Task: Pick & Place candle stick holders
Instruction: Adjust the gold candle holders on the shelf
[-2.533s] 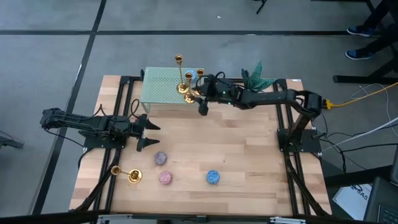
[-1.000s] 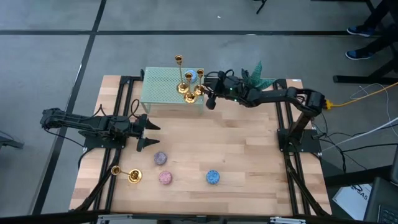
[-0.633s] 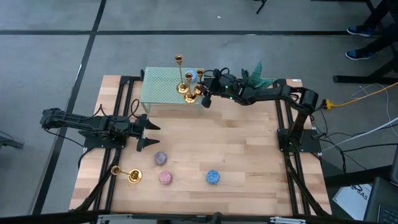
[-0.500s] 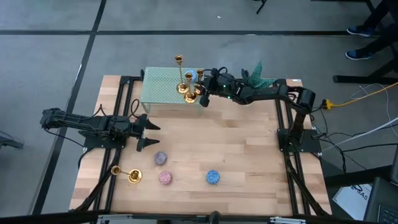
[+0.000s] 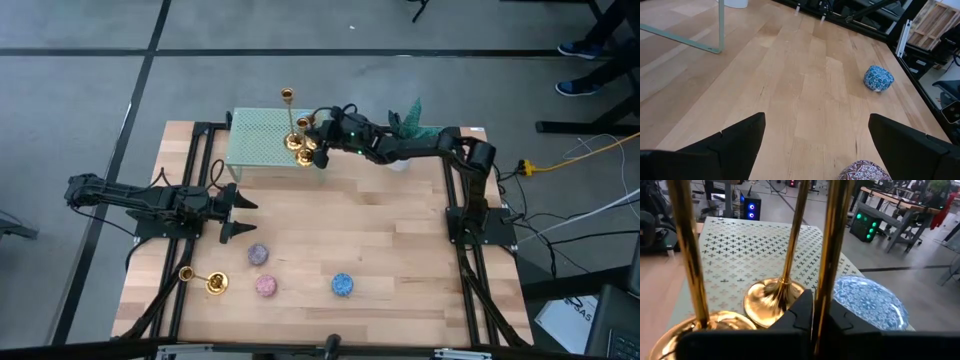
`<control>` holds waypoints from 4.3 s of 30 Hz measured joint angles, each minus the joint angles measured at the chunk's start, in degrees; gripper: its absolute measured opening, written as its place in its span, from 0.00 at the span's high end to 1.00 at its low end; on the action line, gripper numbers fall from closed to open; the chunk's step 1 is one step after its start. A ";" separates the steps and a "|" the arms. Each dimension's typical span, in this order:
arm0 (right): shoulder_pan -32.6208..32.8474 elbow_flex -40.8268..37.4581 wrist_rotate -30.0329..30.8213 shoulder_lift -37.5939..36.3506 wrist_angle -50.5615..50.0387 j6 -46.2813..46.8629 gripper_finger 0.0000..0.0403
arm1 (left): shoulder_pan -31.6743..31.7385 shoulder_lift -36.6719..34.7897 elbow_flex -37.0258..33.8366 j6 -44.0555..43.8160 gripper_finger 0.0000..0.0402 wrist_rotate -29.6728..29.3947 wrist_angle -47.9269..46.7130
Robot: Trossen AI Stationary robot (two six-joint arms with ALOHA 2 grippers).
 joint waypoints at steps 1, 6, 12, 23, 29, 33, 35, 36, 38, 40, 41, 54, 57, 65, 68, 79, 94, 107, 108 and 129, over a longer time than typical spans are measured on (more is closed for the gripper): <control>-0.01 0.28 -0.33 0.22 -0.01 -0.01 0.95 | 0.01 0.00 -0.01 0.00 0.12 0.00 0.02; -0.05 0.67 -0.93 0.55 0.06 1.18 0.97 | 0.01 0.00 -0.01 0.00 0.12 0.00 0.01; -0.05 0.67 -0.93 0.55 0.02 1.11 0.87 | -0.01 0.00 -0.02 0.00 0.12 0.00 0.00; -0.05 0.67 -0.91 0.22 -0.06 2.87 0.67 | -0.01 0.00 -0.02 0.00 0.12 0.00 0.00; -0.05 0.67 -0.87 -2.31 -3.58 4.09 0.61 | 0.00 0.00 -0.01 0.00 0.12 0.00 0.01; -0.22 0.67 -0.78 -4.67 -6.36 4.13 0.58 | -0.01 0.00 -0.01 0.00 0.12 0.00 0.00; -0.27 0.67 -0.77 -5.78 -8.34 4.13 0.57 | -0.01 0.00 0.00 0.00 0.12 0.00 0.00; -0.27 0.67 -0.76 -6.38 -9.60 4.12 0.56 | 0.01 0.00 0.00 0.00 0.12 0.00 0.00; -0.27 0.67 -0.76 -7.40 -11.37 4.11 0.56 | -0.01 0.00 -0.02 0.00 0.12 0.00 0.00; -0.27 0.67 -0.78 -8.02 -13.24 4.20 0.56 | 0.00 0.00 -0.02 0.00 0.12 0.01 0.00; -0.27 0.67 -0.78 -8.15 -14.44 4.20 0.56 | -0.01 0.00 0.00 0.00 0.12 0.01 0.01; 0.10 0.63 -1.05 -11.25 -24.36 7.17 0.56 | 0.01 0.00 -0.01 0.00 0.12 0.00 0.01; 0.96 0.65 0.04 -13.09 -28.49 7.17 0.56 | -0.01 0.00 -0.01 0.00 0.12 0.01 0.00; 6.43 0.65 0.14 -15.26 -34.70 5.10 0.57 | 0.01 0.00 -0.02 0.00 0.12 0.00 0.00; 8.73 0.65 0.13 -14.85 -32.97 2.15 0.62 | 0.00 0.00 -0.01 0.00 0.12 0.00 0.02; 10.42 0.65 -1.62 -8.91 -24.61 -0.63 0.97 | 0.00 0.00 -0.02 0.00 0.12 0.00 0.00; 8.92 0.66 5.26 -6.84 -19.75 -6.84 0.99 | -0.01 0.00 -0.02 0.00 0.12 0.00 0.00; 8.65 0.63 5.02 -4.85 -15.84 -6.60 0.99 | -0.01 0.00 -0.01 0.00 0.12 -0.02 0.02; 8.65 0.63 5.46 -4.88 -15.90 -6.45 0.99 | 0.01 0.00 -0.02 0.00 0.12 -0.02 0.02; 11.61 1.22 8.23 -12.09 -22.81 4.95 0.94 | -0.03 0.10 0.00 11.90 0.12 8.83 -0.04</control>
